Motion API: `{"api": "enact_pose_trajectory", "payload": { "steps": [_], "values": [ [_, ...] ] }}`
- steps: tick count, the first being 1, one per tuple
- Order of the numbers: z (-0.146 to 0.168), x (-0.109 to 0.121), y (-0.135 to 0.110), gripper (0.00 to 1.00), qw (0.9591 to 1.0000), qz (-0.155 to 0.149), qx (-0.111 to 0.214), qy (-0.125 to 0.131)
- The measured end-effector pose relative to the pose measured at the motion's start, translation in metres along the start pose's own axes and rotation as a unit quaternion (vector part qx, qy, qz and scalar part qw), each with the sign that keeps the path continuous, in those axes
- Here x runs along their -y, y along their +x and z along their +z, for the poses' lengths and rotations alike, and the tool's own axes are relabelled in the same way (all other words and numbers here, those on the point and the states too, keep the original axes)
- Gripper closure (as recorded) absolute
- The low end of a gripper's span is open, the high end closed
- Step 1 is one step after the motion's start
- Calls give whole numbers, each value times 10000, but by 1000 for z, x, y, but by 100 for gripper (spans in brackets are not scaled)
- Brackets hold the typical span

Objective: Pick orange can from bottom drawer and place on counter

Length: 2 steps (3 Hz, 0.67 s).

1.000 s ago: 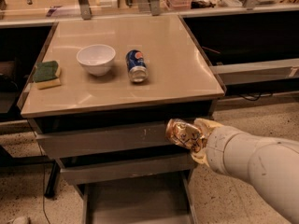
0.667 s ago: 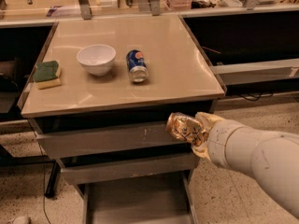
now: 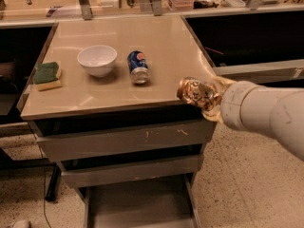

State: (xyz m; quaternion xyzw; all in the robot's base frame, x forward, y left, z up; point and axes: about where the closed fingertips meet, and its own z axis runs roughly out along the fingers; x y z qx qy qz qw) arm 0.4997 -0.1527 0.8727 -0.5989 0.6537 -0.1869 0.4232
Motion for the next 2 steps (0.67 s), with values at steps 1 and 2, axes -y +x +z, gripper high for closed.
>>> {"api": "enact_pose_trajectory", "payload": {
  "steps": [1, 2],
  "values": [
    [17, 38, -2, 100, 10000, -20, 48, 14],
    [43, 72, -9, 100, 9999, -36, 97, -58]
  ]
}}
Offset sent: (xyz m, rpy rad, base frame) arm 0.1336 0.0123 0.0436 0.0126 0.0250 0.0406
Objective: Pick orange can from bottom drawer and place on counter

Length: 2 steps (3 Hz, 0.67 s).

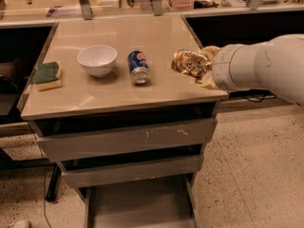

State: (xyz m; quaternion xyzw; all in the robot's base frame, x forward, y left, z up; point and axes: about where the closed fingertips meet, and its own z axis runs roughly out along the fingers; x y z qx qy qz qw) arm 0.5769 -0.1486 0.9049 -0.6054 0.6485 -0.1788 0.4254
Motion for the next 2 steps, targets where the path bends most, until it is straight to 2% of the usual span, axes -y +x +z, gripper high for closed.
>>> {"api": "enact_pose_trajectory", "payload": {
  "steps": [1, 2],
  "values": [
    [27, 28, -3, 100, 10000, -20, -27, -68],
    [53, 47, -2, 100, 9998, -8, -69, -179]
  ]
}}
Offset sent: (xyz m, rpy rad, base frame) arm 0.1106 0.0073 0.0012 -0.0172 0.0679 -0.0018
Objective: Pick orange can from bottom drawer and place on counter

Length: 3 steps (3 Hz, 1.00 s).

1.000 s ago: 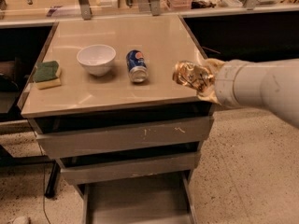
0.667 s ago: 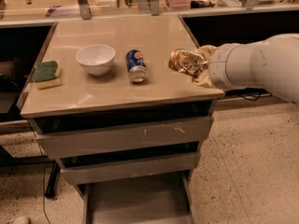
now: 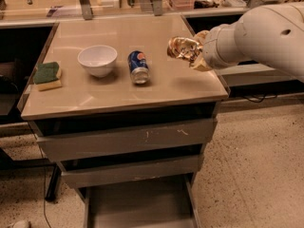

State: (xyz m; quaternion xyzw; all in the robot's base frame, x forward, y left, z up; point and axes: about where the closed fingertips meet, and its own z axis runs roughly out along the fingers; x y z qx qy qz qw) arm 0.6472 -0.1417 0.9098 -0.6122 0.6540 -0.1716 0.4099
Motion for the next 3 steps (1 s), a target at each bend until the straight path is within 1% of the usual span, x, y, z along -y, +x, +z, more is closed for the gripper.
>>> {"api": "enact_pose_trajectory", "payload": {
  "steps": [1, 2, 3],
  "values": [
    [24, 8, -2, 100, 9999, -8, -12, -162],
    [45, 10, -4, 100, 9995, -53, -18, -322],
    [66, 4, -9, 100, 9982, -151, 19, -583]
  ]
}}
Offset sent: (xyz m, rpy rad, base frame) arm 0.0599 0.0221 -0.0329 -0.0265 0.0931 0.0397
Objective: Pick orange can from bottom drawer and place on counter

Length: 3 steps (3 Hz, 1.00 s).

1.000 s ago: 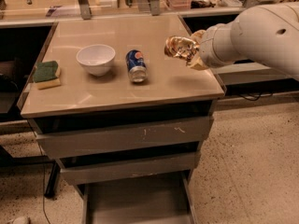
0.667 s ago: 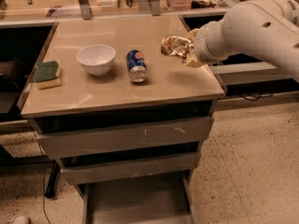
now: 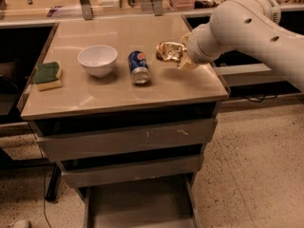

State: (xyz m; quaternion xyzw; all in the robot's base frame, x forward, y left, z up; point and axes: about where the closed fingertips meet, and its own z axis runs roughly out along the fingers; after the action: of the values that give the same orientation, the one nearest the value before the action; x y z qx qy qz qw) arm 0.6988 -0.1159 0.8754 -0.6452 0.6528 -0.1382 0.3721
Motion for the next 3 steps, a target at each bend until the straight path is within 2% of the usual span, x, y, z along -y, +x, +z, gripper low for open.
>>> {"api": "enact_pose_trajectory", "payload": {
  "steps": [1, 3],
  "values": [
    [16, -2, -3, 100, 9994, -61, 120, -327],
    [32, -7, -3, 100, 9966, -99, 296, -757]
  ]
}}
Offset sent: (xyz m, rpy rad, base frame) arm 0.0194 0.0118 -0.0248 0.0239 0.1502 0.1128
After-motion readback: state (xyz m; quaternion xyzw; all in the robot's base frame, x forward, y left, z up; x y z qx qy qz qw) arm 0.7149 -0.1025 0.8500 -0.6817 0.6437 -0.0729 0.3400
